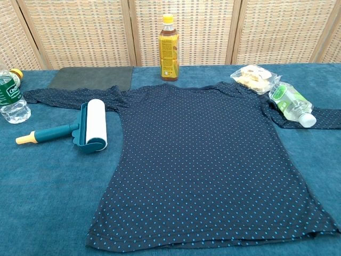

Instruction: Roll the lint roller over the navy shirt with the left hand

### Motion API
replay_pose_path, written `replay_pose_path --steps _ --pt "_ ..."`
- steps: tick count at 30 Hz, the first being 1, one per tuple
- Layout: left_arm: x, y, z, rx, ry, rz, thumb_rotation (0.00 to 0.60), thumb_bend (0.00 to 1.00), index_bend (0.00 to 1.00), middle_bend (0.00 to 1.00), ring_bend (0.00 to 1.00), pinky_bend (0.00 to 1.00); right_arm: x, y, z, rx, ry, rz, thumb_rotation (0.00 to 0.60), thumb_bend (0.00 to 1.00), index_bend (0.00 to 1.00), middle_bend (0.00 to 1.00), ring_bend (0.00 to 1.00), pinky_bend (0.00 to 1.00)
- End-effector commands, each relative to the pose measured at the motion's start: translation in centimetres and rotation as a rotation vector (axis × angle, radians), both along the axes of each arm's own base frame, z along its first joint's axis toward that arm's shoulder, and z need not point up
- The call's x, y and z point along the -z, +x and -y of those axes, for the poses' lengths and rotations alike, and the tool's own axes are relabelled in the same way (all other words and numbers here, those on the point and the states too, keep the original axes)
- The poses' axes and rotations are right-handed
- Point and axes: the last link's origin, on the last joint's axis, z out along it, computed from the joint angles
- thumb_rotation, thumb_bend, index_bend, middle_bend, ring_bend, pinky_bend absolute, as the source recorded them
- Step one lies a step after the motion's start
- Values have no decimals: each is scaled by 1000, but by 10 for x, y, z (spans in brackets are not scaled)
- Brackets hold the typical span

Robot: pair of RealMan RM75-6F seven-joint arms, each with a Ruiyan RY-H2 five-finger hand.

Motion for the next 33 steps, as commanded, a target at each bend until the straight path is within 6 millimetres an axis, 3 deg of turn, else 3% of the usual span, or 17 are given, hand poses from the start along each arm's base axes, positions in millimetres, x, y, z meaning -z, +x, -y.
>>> replay_pose_path --steps 1,30,32,33 --pt "0 -1 0 -3 1 1 600 125 0 0 0 0 3 0 1 3 15 -6 600 159 0 0 0 0" --pt "2 -1 -5 -12 -6 4 600 127 0 0 0 0 8 0 1 10 38 -4 600 158 0 0 0 0" --pt "2 -1 -7 -13 3 10 600 127 0 0 1 35 7 0 1 11 35 -1 600 158 0 0 0 0" --pt "2 -1 -9 -13 8 11 600 128 0 18 38 115 7 0 2 11 34 0 600 158 0 0 0 0"
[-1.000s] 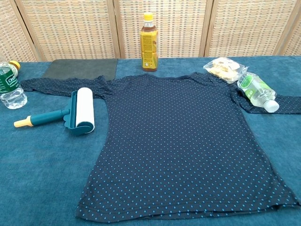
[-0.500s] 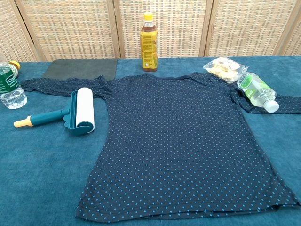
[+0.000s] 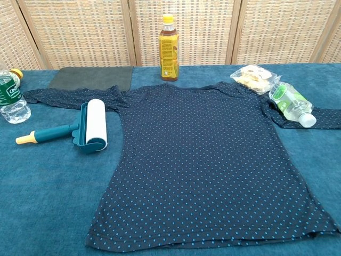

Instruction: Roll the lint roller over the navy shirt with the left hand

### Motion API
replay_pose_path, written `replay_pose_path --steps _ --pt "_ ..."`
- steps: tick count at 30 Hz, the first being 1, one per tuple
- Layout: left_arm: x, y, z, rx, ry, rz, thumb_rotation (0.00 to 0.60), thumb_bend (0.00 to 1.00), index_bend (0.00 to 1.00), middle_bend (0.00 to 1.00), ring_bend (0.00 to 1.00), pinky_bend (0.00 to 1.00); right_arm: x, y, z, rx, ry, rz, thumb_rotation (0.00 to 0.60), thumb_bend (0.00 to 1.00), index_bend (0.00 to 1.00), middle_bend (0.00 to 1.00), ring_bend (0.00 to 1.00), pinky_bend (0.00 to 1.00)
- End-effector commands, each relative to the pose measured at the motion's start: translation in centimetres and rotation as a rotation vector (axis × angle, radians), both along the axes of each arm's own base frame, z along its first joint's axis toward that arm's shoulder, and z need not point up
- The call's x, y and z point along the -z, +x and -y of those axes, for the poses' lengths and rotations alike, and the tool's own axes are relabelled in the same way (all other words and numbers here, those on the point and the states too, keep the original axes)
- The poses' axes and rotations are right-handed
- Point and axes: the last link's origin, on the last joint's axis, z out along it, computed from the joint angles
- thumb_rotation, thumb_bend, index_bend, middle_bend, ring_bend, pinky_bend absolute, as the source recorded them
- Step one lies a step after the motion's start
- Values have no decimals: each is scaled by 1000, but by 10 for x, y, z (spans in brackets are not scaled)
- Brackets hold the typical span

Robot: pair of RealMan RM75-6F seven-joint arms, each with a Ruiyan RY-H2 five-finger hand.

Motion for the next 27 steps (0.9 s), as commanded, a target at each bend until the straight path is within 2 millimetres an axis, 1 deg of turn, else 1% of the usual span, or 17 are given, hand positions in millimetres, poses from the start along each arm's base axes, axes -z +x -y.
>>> replay_pose_path --steps 1,2,3,4,5,7,9,10,12,16,18,20,25,27 --pt "-1 1 -8 7 17 7 600 130 0 92 123 250 -1 -1 0 3 -3 3 600 158 0 0 0 0" --pt "-1 1 -12 13 25 11 600 134 0 172 202 348 -1 -1 0 7 -2 5 600 158 0 0 0 0" --pt "-2 1 -15 13 27 12 600 139 0 315 326 472 -1 -1 0 11 -1 7 600 158 0 0 0 0" --pt "-2 2 -18 11 25 13 600 143 13 449 423 558 -1 -2 0 14 0 10 600 159 0 0 0 0" --pt "-4 5 -27 20 29 20 600 145 28 516 466 588 -2 -2 0 15 0 12 600 158 0 0 0 0" --pt "-4 8 -39 18 13 26 600 146 101 660 556 649 -2 -2 1 15 1 12 600 158 0 0 0 0" --pt "-4 12 -49 8 -19 41 600 159 169 742 608 680 -2 -1 0 15 2 12 600 158 0 0 0 0" --pt "-4 15 -56 0 -42 51 600 171 205 767 625 689 -3 -1 0 14 1 13 600 158 0 0 0 0" --pt "-4 17 -63 -12 -66 50 600 205 294 819 664 709 -3 -1 0 14 0 14 600 159 0 0 0 0" --pt "-2 22 -88 -27 -101 22 600 212 368 858 695 719 -5 -2 0 16 -6 20 600 158 0 0 0 0" --pt "1 23 -99 -43 -115 22 600 244 415 868 705 722 -5 -3 0 17 -6 20 600 158 0 0 0 0" --pt "4 22 -108 -66 -131 18 600 275 424 869 706 723 -6 -3 0 21 -3 17 600 157 0 0 0 0" --pt "11 18 -126 -114 -164 3 600 277 410 870 707 724 -5 -4 1 25 0 22 600 156 0 0 0 0" --pt "14 16 -133 -133 -179 -7 600 297 410 873 708 725 -6 -4 1 24 0 20 600 156 0 0 0 0"
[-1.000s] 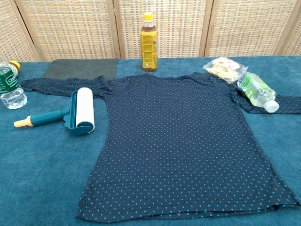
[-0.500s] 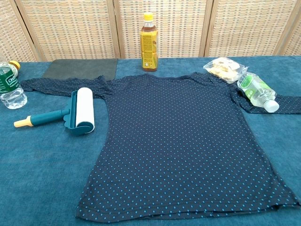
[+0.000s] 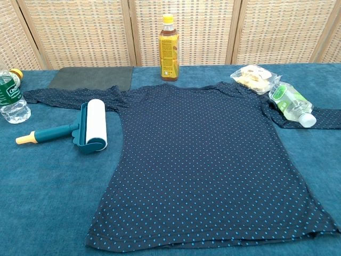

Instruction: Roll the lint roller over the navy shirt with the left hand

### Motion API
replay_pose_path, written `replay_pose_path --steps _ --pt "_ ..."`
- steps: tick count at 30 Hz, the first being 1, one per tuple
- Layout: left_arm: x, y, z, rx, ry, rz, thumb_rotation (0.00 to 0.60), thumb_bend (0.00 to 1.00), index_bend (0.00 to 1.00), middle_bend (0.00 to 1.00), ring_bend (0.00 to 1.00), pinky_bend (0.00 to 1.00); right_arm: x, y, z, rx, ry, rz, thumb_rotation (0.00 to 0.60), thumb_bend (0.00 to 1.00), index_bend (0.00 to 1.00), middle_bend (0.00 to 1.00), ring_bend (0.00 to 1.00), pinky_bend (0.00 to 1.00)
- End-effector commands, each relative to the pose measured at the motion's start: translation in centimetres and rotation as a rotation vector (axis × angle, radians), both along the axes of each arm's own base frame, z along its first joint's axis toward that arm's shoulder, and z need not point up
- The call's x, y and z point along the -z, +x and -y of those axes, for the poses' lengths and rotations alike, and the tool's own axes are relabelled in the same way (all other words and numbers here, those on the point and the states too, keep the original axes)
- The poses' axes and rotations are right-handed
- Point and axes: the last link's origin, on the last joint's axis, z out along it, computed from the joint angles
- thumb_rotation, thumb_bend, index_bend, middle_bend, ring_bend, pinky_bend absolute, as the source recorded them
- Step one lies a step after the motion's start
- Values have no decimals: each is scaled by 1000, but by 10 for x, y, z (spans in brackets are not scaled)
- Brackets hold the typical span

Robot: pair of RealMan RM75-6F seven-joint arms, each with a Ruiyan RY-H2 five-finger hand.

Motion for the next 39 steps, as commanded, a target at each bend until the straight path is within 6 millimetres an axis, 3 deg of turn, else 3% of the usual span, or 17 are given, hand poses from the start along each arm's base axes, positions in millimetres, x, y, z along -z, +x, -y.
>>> replay_pose_path --steps 1,11,19,39 --pt "6 -2 -14 -26 -24 -23 600 308 411 874 709 726 0 0 0 0 0 -1 600 155 0 0 0 0" --pt "46 -12 -38 -89 -101 -80 600 321 416 875 710 726 1 -3 2 9 7 3 600 155 0 0 0 0" --pt "70 -4 -50 -82 -130 -57 600 321 425 875 710 726 4 -4 3 11 20 3 600 155 0 0 0 0" --pt "102 13 -62 -52 -154 -74 600 321 430 875 710 726 4 -6 3 14 23 20 600 154 0 0 0 0"
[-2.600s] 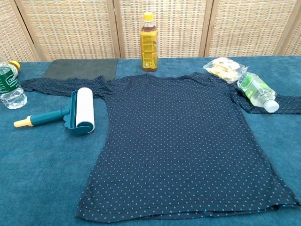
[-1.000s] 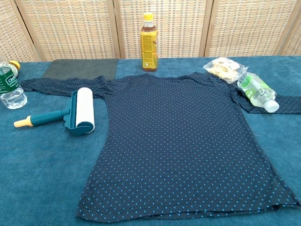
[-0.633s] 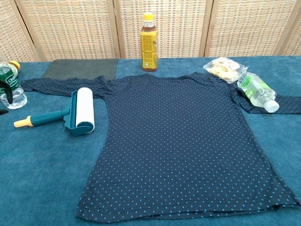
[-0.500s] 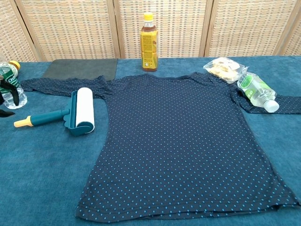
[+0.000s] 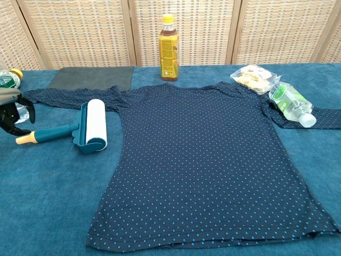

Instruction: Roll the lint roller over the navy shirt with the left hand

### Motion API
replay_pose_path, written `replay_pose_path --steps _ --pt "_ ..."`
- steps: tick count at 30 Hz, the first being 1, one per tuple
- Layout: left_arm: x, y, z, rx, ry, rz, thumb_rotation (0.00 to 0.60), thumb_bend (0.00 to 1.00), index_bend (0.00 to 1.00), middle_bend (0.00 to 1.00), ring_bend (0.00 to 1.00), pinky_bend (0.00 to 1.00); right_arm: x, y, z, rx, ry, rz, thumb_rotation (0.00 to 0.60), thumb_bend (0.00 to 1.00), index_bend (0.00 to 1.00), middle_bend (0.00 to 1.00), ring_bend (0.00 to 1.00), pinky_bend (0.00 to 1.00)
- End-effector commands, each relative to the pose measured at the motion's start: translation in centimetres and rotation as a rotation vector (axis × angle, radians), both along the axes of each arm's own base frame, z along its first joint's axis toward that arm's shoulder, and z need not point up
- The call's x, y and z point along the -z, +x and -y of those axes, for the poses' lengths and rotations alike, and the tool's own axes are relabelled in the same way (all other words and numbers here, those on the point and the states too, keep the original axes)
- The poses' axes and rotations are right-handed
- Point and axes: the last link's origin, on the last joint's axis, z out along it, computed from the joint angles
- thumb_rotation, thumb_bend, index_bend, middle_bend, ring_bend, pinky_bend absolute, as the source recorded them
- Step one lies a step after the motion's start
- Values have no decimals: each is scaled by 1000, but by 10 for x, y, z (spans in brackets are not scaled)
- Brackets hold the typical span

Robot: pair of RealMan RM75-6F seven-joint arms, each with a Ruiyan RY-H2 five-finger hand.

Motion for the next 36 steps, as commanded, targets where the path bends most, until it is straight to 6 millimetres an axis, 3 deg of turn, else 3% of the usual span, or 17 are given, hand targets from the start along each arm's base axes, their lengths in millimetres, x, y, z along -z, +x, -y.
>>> replay_pose_path --steps 1,7,27,29,33,36 --pt "5 5 -3 7 -3 0 600 321 430 875 710 726 0 0 0 1 0 1 600 154 0 0 0 0" --pt "21 14 -7 19 -8 -15 600 322 430 875 710 726 -1 -1 0 4 0 6 600 154 0 0 0 0" --pt "44 18 -6 8 -21 -69 600 331 457 875 710 726 -5 1 -1 -4 -6 30 600 154 1 0 0 0" --pt "44 17 -6 6 -21 -73 600 388 484 875 710 726 -4 1 -1 -7 -4 33 600 154 2 0 0 0" --pt "49 16 -4 3 -25 -78 600 762 690 875 710 726 -5 2 -2 -13 -6 37 600 153 3 0 0 0" --pt "43 27 -4 73 3 -90 600 893 814 875 710 723 -6 2 -2 -14 -10 43 600 153 7 0 0 0"
